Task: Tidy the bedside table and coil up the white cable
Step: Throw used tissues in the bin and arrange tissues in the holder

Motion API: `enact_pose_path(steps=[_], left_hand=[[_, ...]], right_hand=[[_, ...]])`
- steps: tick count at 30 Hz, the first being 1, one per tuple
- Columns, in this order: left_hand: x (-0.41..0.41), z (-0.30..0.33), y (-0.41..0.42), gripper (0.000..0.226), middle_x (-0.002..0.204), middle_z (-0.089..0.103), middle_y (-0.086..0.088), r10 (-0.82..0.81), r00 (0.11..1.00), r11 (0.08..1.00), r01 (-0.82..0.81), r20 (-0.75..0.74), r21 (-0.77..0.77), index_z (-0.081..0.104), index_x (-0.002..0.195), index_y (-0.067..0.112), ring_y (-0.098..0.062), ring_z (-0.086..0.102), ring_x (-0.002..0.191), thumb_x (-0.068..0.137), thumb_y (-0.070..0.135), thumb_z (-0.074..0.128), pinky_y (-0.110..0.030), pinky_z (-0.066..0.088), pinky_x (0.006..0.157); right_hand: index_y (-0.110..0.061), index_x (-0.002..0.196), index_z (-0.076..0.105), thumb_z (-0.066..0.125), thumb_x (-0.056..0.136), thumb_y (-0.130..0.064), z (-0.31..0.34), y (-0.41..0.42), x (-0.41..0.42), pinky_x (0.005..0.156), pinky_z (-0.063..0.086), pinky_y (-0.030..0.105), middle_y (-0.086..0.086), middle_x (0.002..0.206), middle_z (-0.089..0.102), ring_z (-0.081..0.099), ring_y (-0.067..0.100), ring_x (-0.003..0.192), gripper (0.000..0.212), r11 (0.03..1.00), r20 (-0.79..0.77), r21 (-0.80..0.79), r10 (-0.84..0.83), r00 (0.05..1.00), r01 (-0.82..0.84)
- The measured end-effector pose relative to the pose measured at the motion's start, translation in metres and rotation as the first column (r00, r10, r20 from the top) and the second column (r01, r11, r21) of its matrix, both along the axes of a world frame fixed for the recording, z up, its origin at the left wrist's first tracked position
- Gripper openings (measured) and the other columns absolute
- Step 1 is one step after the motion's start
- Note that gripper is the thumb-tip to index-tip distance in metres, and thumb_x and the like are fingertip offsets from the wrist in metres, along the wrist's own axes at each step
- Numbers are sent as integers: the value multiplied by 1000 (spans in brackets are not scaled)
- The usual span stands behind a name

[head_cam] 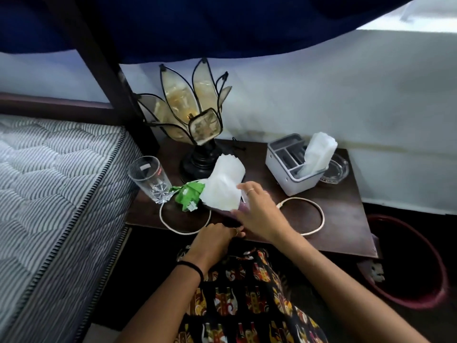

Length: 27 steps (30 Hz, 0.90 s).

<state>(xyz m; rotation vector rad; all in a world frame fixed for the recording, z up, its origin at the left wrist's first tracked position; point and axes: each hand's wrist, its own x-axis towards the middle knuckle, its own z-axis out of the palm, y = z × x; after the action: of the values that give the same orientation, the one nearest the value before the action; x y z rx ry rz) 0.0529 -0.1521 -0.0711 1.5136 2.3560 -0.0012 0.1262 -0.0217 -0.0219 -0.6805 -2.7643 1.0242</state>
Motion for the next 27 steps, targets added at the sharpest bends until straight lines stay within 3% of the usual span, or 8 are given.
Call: enact_pose_path(steps=[2, 5, 8, 11, 15, 20, 24, 27], left_hand=[[3, 2, -2, 36, 111, 65, -16, 10, 1000, 1000, -11, -24, -11, 53, 127, 26, -37, 61, 100, 92, 19, 44, -43, 48, 77], [5, -1, -3, 38, 115, 63, -20, 48, 997, 998, -51, -68, -39, 51, 126, 9, -36, 61, 102, 88, 9, 43, -42, 48, 79], [4, -2, -5, 38, 115, 63, -20, 48, 999, 999, -47, -17, 14, 54, 123, 13, -37, 60, 101, 87, 5, 44, -43, 47, 77], [4, -3, -7, 37, 114, 63, -20, 35, 999, 999, -34, -6, 41, 56, 120, 13, -37, 59, 102, 86, 4, 44, -44, 47, 78], [3, -4, -6, 34, 112, 64, -18, 29, 999, 999, -28, -28, 32, 58, 116, 13, -36, 60, 100, 87, 6, 44, -41, 47, 78], [3, -9, -6, 32, 110, 64, -18, 27, 998, 999, -26, -50, 21, 59, 113, 11, -37, 61, 98, 87, 5, 43, -41, 47, 76], [2, -4, -4, 29, 100, 67, -17, 28, 999, 998, -27, -21, 60, 62, 108, 16, -39, 62, 89, 85, 6, 47, -41, 47, 67], [1, -7, -6, 40, 108, 67, -14, 15, 999, 994, -18, 35, 103, 55, 124, 31, -39, 62, 94, 90, 13, 45, -41, 48, 72]], right_hand=[[-14, 140, 38, 66, 81, -37, -5, -15, -13, 104, 36, 35, 6, 143, 40, 42, 28, 129, 69, 991, 54, 121, 53, 997, -59], [-12, 148, 22, 61, 85, -43, -12, -29, -30, 114, 24, 39, 14, 155, 24, 27, 31, 140, 80, 965, 145, 240, 72, 987, -106], [-9, 149, 13, 61, 85, -46, -15, -33, -44, 117, 19, 42, 14, 157, 19, 20, 27, 144, 88, 954, 193, 284, 41, 980, -95], [-8, 149, 10, 64, 83, -46, -17, -34, -55, 115, 25, 41, 14, 154, 25, 26, 28, 142, 94, 950, 226, 299, 20, 974, -89], [-10, 148, 14, 66, 84, -40, -19, -37, -66, 105, 37, 41, 15, 148, 31, 35, 31, 134, 88, 941, 262, 331, -27, 965, -64], [-10, 135, 34, 52, 88, -12, -22, -42, -65, 90, 43, 41, 9, 128, 45, 47, 30, 118, 50, 934, 199, 353, -14, 980, -58], [-12, 130, 44, 48, 85, -6, -22, -32, -57, 81, 45, 41, 10, 127, 54, 51, 35, 112, 46, 978, 121, 206, -45, 992, 19], [-15, 129, 52, 44, 79, -1, -20, -18, -54, 74, 45, 38, 20, 111, 65, 58, 41, 100, 52, 983, 31, 51, -180, 983, 178]])
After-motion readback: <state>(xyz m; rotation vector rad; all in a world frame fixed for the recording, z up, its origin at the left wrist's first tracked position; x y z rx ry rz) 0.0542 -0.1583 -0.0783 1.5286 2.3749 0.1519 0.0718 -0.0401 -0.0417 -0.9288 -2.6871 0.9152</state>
